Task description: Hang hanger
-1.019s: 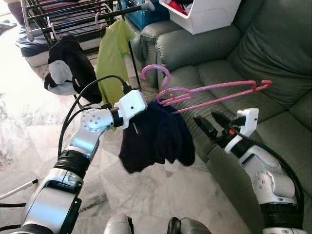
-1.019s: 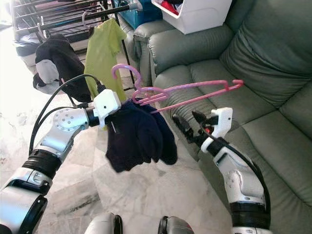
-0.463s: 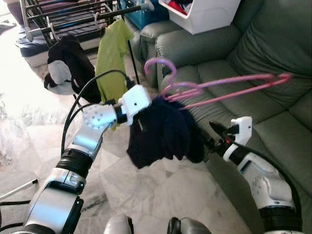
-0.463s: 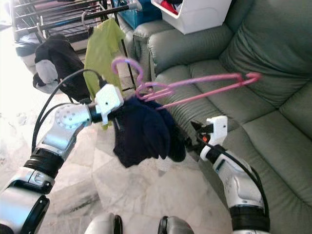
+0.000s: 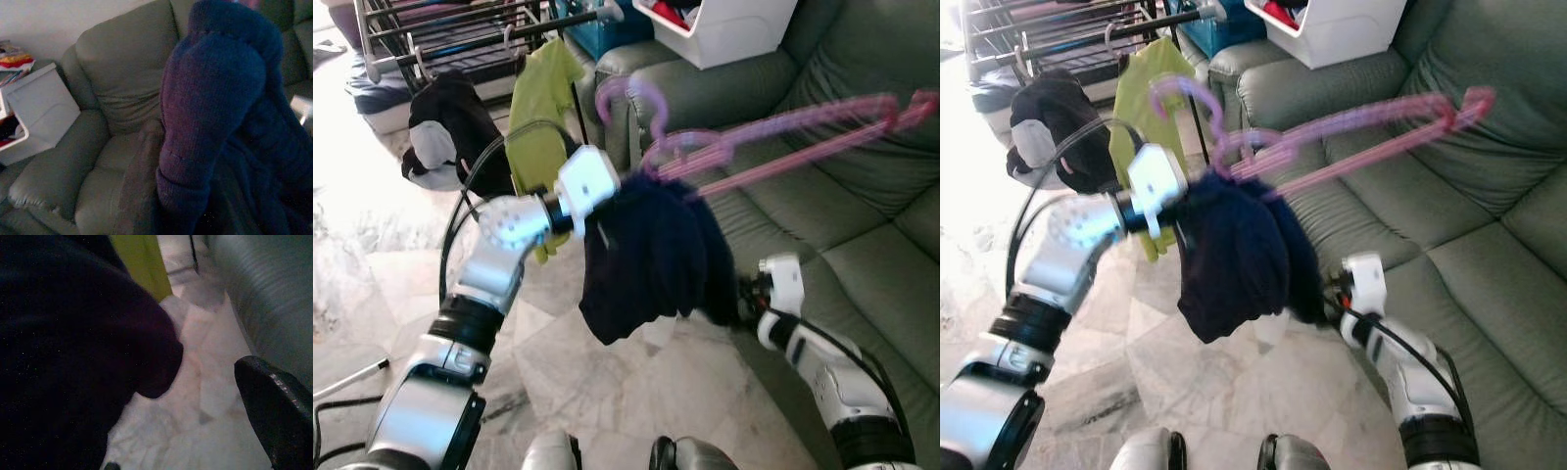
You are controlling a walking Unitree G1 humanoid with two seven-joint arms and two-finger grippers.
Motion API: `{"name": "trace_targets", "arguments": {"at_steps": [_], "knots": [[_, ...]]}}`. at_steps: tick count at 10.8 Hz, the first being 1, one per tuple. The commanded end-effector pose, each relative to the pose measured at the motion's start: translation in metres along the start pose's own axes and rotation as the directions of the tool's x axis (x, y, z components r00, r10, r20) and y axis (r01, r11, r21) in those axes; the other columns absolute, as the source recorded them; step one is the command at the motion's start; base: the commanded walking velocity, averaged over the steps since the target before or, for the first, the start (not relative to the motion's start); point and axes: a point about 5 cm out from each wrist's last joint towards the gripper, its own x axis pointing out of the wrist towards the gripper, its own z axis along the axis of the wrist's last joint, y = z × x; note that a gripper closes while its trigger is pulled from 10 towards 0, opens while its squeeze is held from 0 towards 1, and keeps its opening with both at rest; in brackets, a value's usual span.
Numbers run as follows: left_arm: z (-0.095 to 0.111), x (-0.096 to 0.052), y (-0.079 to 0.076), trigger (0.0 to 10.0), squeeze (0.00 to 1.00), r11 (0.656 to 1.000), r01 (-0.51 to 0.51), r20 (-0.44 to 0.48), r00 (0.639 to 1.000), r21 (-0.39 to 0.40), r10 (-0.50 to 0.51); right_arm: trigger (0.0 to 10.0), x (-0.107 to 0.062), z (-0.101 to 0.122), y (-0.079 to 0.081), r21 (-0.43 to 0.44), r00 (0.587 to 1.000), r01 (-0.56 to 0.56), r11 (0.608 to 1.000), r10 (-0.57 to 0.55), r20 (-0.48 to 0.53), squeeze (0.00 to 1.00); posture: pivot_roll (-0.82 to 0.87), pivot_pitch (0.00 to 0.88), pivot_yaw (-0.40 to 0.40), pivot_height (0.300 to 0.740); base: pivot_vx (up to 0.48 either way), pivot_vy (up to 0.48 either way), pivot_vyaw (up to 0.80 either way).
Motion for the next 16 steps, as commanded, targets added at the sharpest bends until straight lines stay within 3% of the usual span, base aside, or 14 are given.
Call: {"name": "trace_targets", "arguments": {"at_steps": [1, 3, 5, 6, 8, 11, 13, 16], "knots": [[0.019, 0.001, 0.011, 0.0, 0.00, 0.999, -0.037, 0.066, 0.997, 0.036, 0.034, 0.0, -0.002, -0.006, -0.004, 0.024, 0.999, 0.032, 0.999, -0.031, -0.029, 0.00, -0.04, 0.087, 0.007, 0.740, 0.000, 0.000, 0.00], [0.024, -0.002, 0.019, 0.0, 0.00, 0.997, -0.057, 0.068, 0.996, 0.049, 0.054, 0.0, -0.005, -0.020, -0.025, 0.069, 0.974, 0.205, 0.976, -0.196, -0.117, 0.00, -0.04, 0.086, 0.003, 0.740, 0.000, 0.000, 0.00], [0.022, -0.010, 0.026, 0.0, 0.00, 0.995, -0.085, 0.045, 0.996, 0.054, 0.083, 0.0, -0.020, -0.012, -0.062, 0.154, 0.886, 0.463, 0.873, -0.456, -0.083, 0.00, -0.05, 0.086, 0.001, 0.740, 0.000, 0.000, 0.00], [0.014, -0.016, 0.026, 0.0, 0.00, 0.995, -0.092, 0.015, 0.996, 0.041, 0.092, 0.0, -0.029, 0.002, -0.077, 0.187, 0.829, 0.553, 0.812, -0.558, -0.030, 0.00, -0.05, 0.088, 0.002, 0.740, 0.000, 0.000, 0.00], [-0.003, -0.029, 0.023, 0.0, 0.00, 0.996, -0.086, -0.054, 0.995, 0.033, 0.087, 0.0, -0.033, 0.033, -0.085, 0.220, 0.781, 0.586, 0.780, -0.616, 0.104, 0.00, -0.06, 0.088, 0.003, 0.740, 0.000, 0.000, 0.00], [-0.022, -0.046, 0.019, 0.0, 0.00, 0.994, -0.104, -0.132, 0.986, 0.026, 0.107, 0.0, -0.044, 0.078, -0.095, 0.225, 0.647, 0.670, 0.707, -0.705, 0.291, 0.00, -0.06, 0.088, -0.001, 0.740, 0.000, 0.000, 0.00], [-0.039, -0.059, 0.006, 0.0, 0.00, 0.998, -0.057, -0.202, 0.978, -0.013, 0.053, 0.0, -0.051, 0.106, -0.099, 0.231, 0.580, 0.691, 0.685, -0.716, 0.388, 0.00, -0.06, 0.088, -0.003, 0.740, 0.000, 0.000, 0.00], [-0.063, -0.076, -0.011, 0.0, 0.00, 0.997, -0.018, -0.295, 0.956, -0.077, -0.006, 0.0, -0.050, 0.125, -0.096, 0.211, 0.559, 0.684, 0.698, -0.688, 0.464, 0.00, -0.06, 0.086, -0.008, 0.740, 0.000, 0.000, 0.00]]}}
